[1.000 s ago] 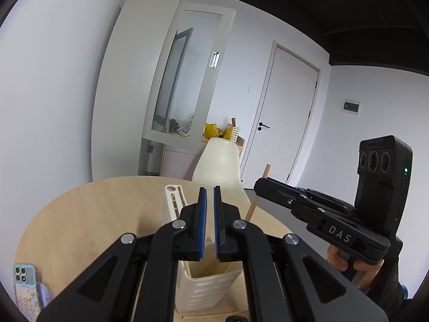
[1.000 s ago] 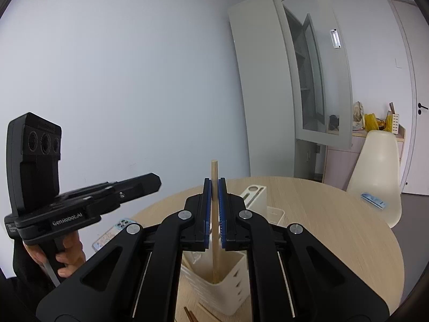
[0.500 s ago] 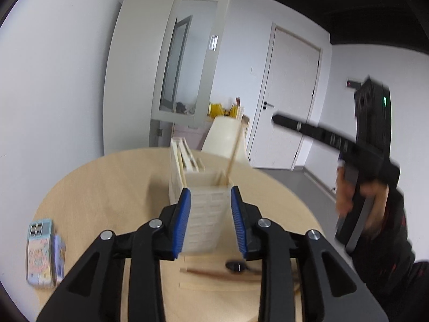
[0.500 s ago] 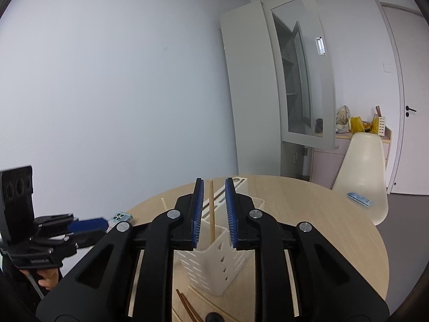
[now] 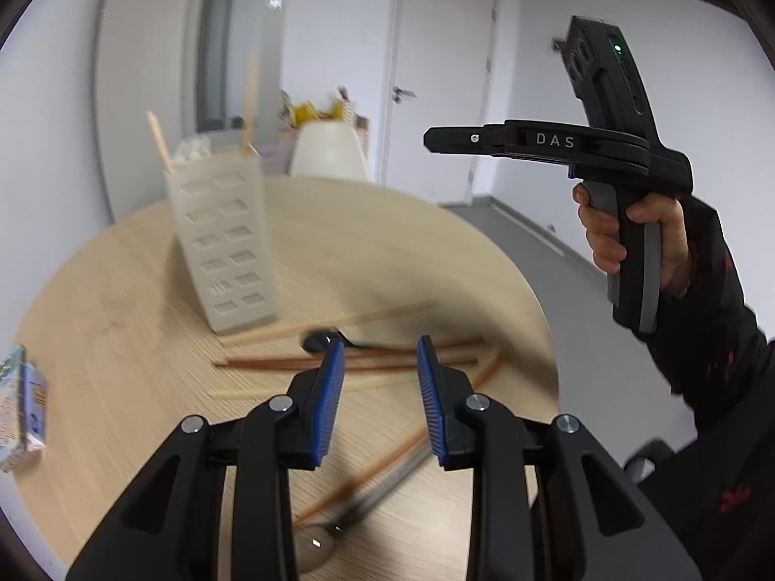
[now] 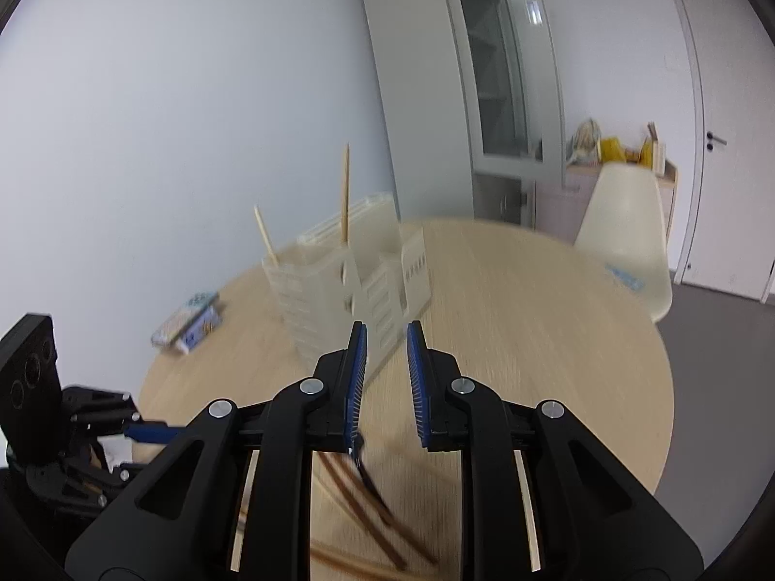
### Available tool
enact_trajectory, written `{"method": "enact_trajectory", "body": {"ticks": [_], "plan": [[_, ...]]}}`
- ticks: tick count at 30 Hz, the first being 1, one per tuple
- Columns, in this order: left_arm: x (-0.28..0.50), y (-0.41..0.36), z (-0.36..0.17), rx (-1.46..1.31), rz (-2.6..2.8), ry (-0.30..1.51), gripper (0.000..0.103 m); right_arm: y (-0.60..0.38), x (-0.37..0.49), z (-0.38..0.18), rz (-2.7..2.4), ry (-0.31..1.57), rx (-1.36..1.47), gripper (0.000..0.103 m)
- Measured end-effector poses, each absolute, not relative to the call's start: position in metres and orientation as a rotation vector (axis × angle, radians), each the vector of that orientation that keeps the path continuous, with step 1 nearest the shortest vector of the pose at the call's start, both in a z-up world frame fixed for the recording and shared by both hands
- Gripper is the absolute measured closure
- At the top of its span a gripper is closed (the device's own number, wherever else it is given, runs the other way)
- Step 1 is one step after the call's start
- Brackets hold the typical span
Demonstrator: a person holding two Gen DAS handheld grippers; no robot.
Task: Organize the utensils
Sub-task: 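Move both tools back down toward the remaining chopsticks and spoons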
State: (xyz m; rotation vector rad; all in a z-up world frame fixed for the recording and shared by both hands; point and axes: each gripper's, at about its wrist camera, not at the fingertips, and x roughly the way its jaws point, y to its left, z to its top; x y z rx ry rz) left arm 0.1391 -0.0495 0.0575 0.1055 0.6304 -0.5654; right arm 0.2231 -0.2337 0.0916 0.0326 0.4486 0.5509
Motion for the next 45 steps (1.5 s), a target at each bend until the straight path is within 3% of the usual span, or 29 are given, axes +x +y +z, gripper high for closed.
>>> {"method": "enact_trajectory", "body": {"ticks": [7, 14, 27, 45], "plan": [[0.137, -0.066, 0.026, 0.206, -0.656, 0.759, 0.073, -0.260, 0.216, 0.030, 0.588, 0.607, 0.003, 0.086], [0.132, -0.091, 0.009, 0.380, -0.756, 0.818, 0.073, -0.282, 0.195, -0.014, 0.798, 0.617, -0.243, 0.085], [0.155, -0.098, -0.013, 0.437, -0.799, 0.994, 0.073, -0.298, 0.209, -0.029, 1.072, 0.723, -0.331, 0.085], [0.160, -0.110, -0.018, 0.518, -0.782, 1.033, 0.076, -0.296, 0.210, -0.043, 1.154, 0.729, -0.327, 0.087]]}}
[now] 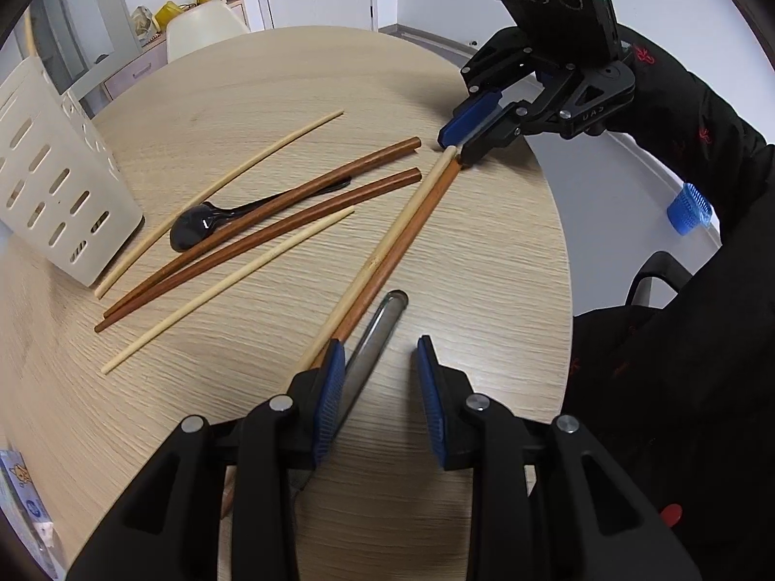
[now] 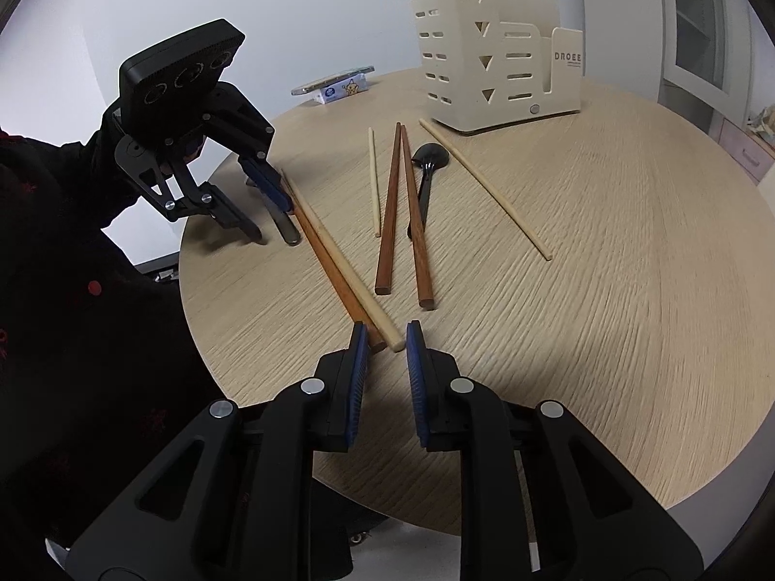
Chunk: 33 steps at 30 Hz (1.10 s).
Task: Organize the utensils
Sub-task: 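Move both tools back down toward the remaining chopsticks and spoons, then close the left tool on the silver spoon handle while the right tool closes on a light chopstick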
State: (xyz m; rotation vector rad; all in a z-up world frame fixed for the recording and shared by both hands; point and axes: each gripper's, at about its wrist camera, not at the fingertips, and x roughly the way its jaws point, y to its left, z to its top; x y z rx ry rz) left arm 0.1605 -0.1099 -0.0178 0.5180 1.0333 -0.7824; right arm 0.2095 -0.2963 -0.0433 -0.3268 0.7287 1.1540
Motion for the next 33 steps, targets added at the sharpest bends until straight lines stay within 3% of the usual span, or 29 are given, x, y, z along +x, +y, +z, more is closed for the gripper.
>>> {"method": "enact_trajectory", "body": {"ticks": [5, 30, 33], "plan": [[0.165, -0.111, -0.020, 0.530, -0.781, 1.048, 0.082, -0.300, 0.214, -0.043, 1.157, 0.729, -0.293, 0.087], [0.159, -0.114, -0.021, 0.552, -0.769, 1.020, 0.083, -0.297, 0.218, -0.043, 1.156, 0.714, -0.323, 0.092], [0.156, -0.115, -0.021, 0.555, -0.765, 1.010, 0.087, -0.296, 0.218, -0.044, 1.146, 0.702, -0.330, 0.095]]}}
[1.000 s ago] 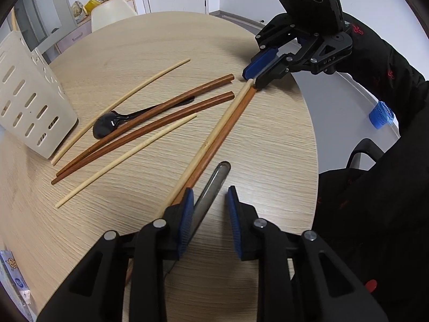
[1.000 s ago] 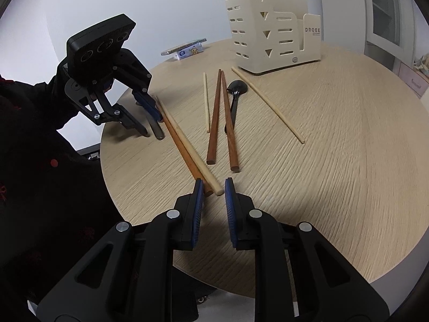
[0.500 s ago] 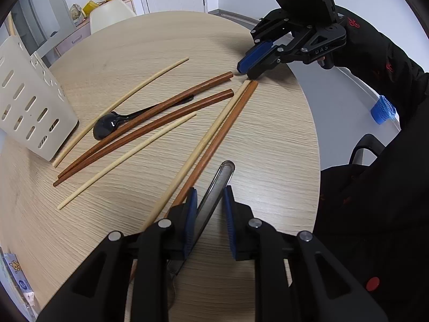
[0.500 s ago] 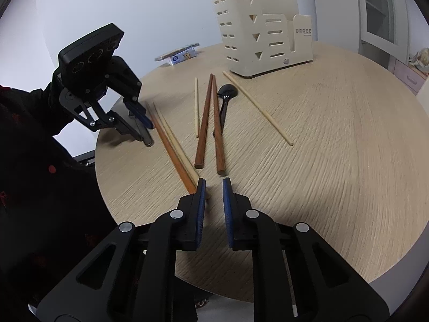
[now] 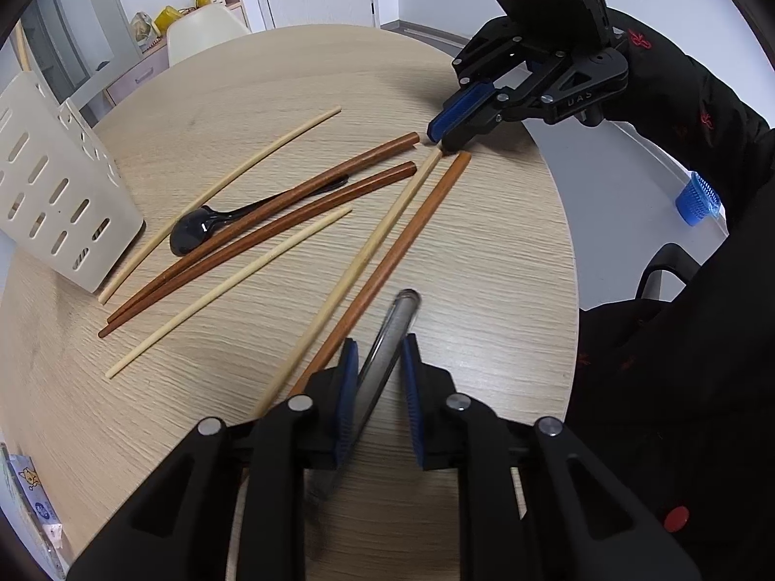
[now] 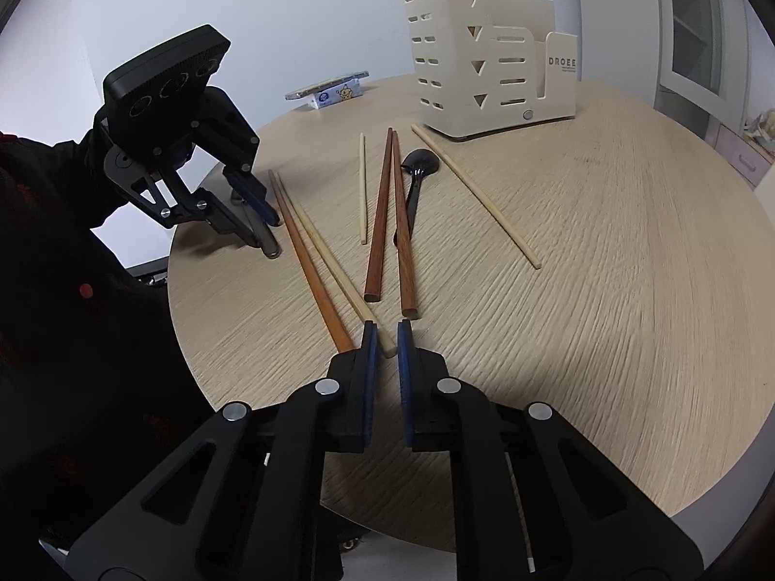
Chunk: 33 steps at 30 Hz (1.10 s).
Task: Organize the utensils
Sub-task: 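Close the left tool on the silver spoon handle while the right tool closes on a light chopstick, then lift and carry the spoon and chopstick up toward the white holder with both tools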
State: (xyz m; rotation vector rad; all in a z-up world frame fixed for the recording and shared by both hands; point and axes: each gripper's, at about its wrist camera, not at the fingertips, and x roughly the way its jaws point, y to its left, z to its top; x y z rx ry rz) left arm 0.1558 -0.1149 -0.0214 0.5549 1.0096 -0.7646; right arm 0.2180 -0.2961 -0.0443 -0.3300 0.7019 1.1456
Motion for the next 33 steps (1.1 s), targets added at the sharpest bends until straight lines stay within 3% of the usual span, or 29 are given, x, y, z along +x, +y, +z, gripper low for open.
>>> {"method": "enact_trajectory", "body": {"ticks": [2, 10, 19, 33], "plan": [[0.153, -0.117, -0.021, 0.558, -0.761, 0.999, 0.092, -0.297, 0.217, -0.045, 1.143, 0.691, -0.329, 0.095], [0.144, -0.114, -0.016, 0.528, -0.730, 0.953, 0.092, -0.317, 0.211, -0.028, 1.175, 0.581, -0.117, 0.097], [0.136, -0.082, 0.035, 0.320, -0.652, 0.757, 0.092, -0.305, 0.194, 0.015, 1.032, 0.413, 0.052, 0.097], [0.138, -0.046, 0.084, 0.127, -0.517, 0.576, 0.092, -0.272, 0.209, 0.062, 0.796, 0.305, 0.235, 0.097]]}}
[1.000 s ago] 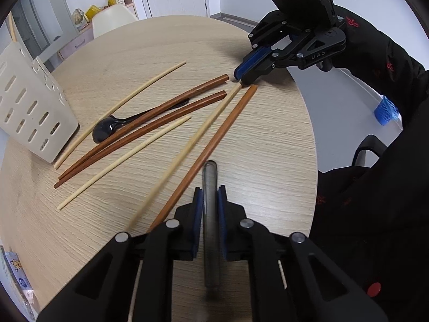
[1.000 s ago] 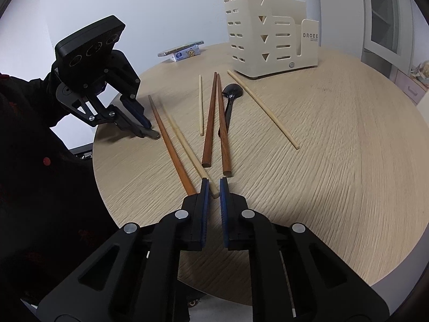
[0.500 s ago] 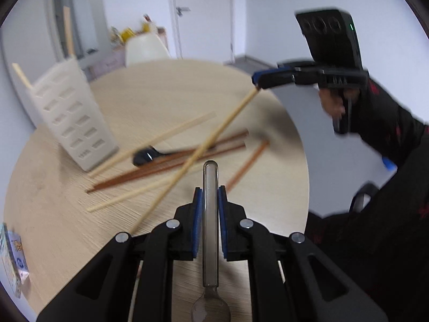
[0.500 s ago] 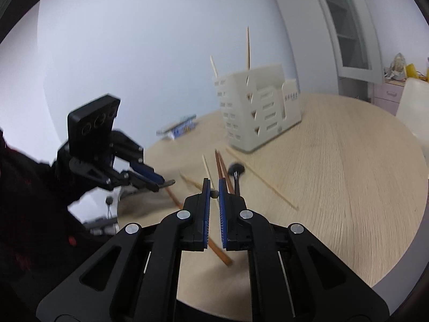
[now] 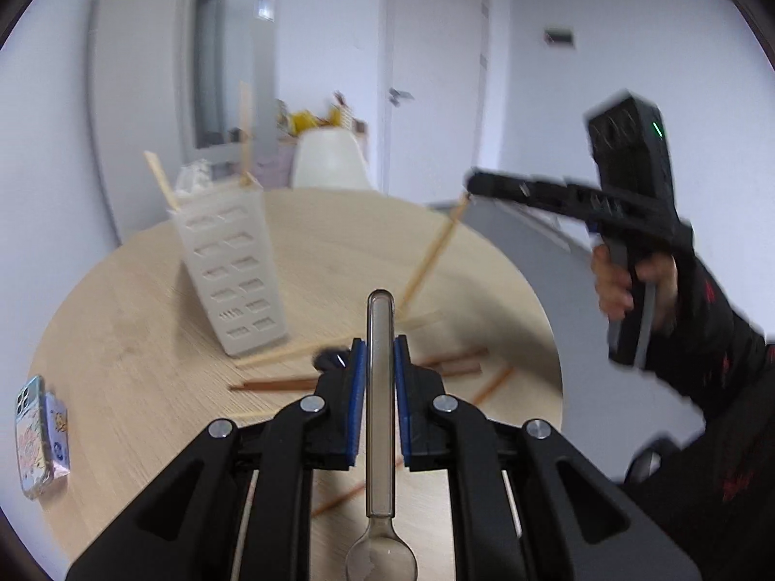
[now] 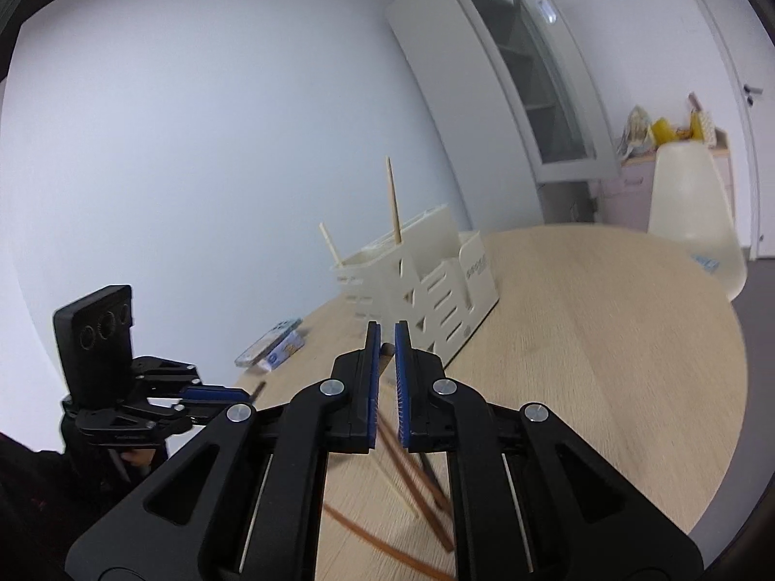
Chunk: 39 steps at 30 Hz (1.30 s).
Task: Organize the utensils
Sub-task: 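Lift and carry the spoon and chopstick up toward the white holder with both tools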
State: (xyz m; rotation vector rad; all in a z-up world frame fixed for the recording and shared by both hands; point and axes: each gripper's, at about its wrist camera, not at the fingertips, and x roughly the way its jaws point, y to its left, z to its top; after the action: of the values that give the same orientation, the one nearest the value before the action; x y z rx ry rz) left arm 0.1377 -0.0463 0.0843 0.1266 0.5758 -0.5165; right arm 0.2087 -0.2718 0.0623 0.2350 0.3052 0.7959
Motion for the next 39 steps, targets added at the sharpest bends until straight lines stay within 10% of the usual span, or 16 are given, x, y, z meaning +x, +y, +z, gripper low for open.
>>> {"method": "enact_trajectory", "body": {"ticks": [39], "plan": [[0.295, 0.012, 0.202, -0.187, -0.311, 0.163, 0.092, -0.197, 0.274, 0.235, 0.781, -0.001, 0.274, 0.098]]}}
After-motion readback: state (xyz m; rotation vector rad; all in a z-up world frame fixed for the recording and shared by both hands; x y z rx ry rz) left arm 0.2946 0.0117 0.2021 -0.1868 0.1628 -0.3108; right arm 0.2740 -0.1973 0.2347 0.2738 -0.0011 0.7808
